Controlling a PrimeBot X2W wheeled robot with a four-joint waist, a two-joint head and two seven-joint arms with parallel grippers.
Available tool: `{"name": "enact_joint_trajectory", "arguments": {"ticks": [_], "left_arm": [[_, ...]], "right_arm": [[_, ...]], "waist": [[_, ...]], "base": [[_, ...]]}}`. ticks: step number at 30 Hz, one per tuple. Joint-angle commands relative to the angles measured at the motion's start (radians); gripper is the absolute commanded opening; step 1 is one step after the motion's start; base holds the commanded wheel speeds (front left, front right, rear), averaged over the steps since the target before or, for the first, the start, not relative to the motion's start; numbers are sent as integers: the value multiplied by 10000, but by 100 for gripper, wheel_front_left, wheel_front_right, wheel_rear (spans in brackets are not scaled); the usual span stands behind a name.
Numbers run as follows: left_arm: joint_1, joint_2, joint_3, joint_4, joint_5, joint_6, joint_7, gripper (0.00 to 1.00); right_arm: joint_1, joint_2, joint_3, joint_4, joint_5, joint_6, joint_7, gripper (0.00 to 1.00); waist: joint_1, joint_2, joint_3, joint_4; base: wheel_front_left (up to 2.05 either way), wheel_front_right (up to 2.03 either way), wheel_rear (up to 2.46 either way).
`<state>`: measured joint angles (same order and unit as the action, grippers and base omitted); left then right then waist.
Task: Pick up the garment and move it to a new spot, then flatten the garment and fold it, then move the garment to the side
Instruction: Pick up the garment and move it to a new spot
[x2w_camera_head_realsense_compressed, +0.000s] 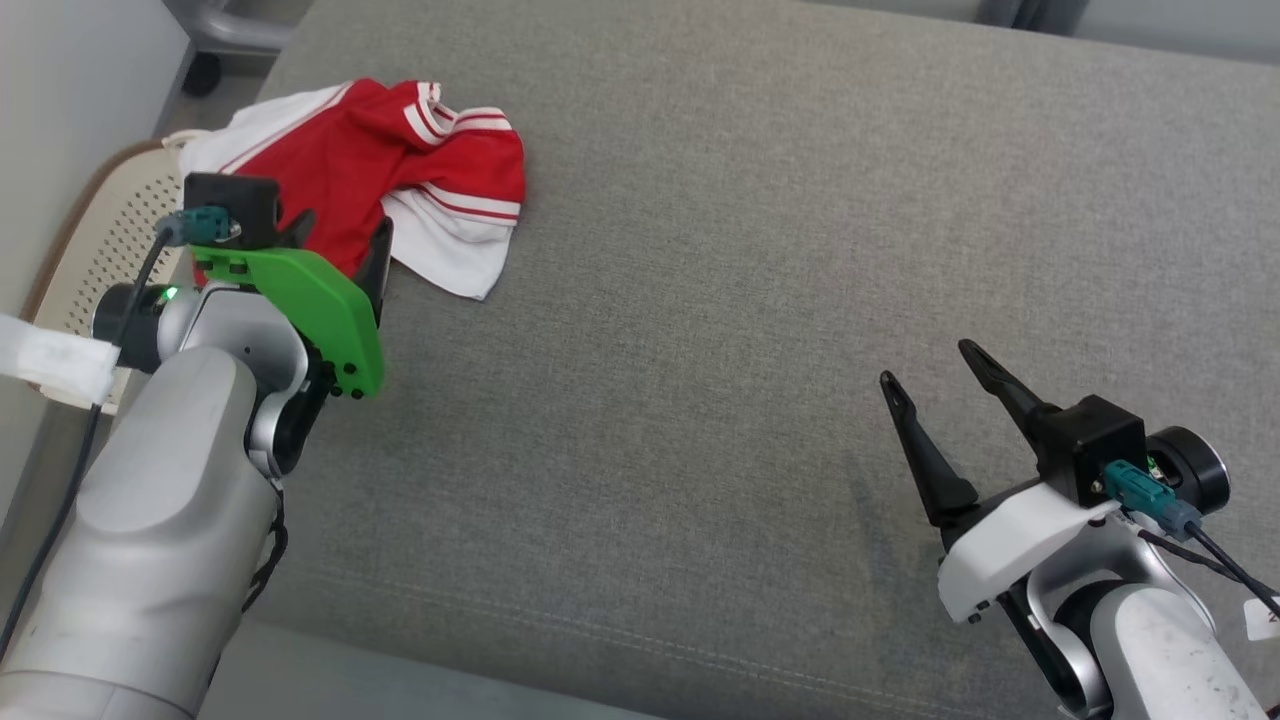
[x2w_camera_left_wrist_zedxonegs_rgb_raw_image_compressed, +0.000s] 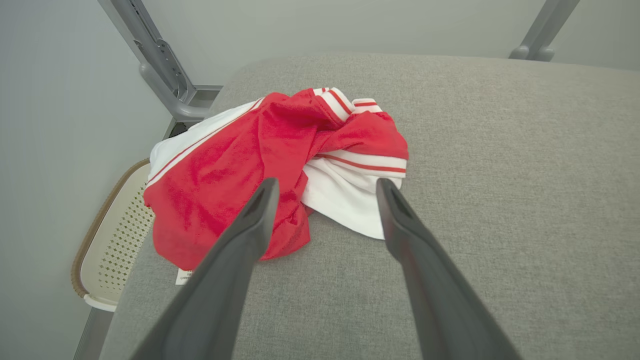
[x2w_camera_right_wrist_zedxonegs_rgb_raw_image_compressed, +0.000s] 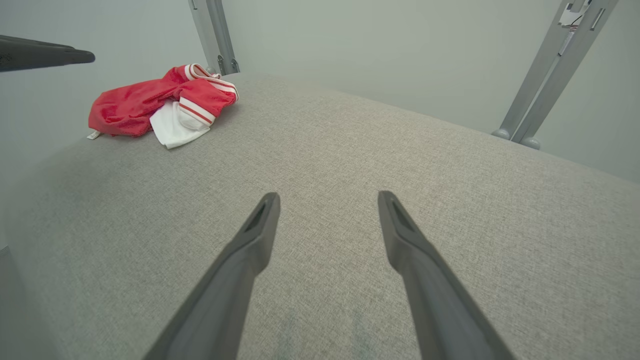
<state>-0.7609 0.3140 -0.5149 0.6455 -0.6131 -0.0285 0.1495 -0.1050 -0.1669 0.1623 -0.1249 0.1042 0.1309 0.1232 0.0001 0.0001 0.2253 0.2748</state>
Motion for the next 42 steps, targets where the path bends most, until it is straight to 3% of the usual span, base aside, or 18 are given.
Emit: {"name": "enact_joint_trajectory", "arguments": {"ticks": [1, 10, 20, 21, 22, 32, 42], "left_arm": [[-522, -156, -38, 471, -3, -161, 56, 100], [-2070, -427, -98, 2418, -50, -412, 348, 100], [-2960, -657, 153, 3724, -303, -205, 41, 100], [-3000, -677, 133, 3815, -281, -226, -101, 46], [-3049, -701, 130, 3859, -233, -212, -328, 0], [-3433, -1234, 33, 4215, -207, -452, -1669, 0], [-4050, -1759, -216, 3823, -305, -770, -1941, 0]], "right_arm": [[-205, -122, 101, -210, -16, -4, 114, 100], [-510, -416, 676, -692, 31, -4, 385, 100], [-621, -466, 724, -879, -11, -4, 393, 100], [-623, -467, 716, -858, -23, -4, 366, 100], [-620, -458, 720, -823, -40, -4, 349, 100], [-632, -244, 930, -296, -2, -4, 144, 100], [-470, 148, 1170, 350, 205, -4, -206, 100]], "waist": [[-1, -1, 1284, -725], [-1, -1, 2278, -1226], [-1, -1, 2739, -1571], [-1, -1, 2746, -1590], [-1, -1, 2737, -1606], [-1, -1, 2023, -1454], [-1, -1, 957, -1889]], "base": [[0, 0, 0], [0, 0, 0], [0, 0, 0], [0, 0, 0], [0, 0, 0], [0, 0, 0], [0, 0, 0]]}}
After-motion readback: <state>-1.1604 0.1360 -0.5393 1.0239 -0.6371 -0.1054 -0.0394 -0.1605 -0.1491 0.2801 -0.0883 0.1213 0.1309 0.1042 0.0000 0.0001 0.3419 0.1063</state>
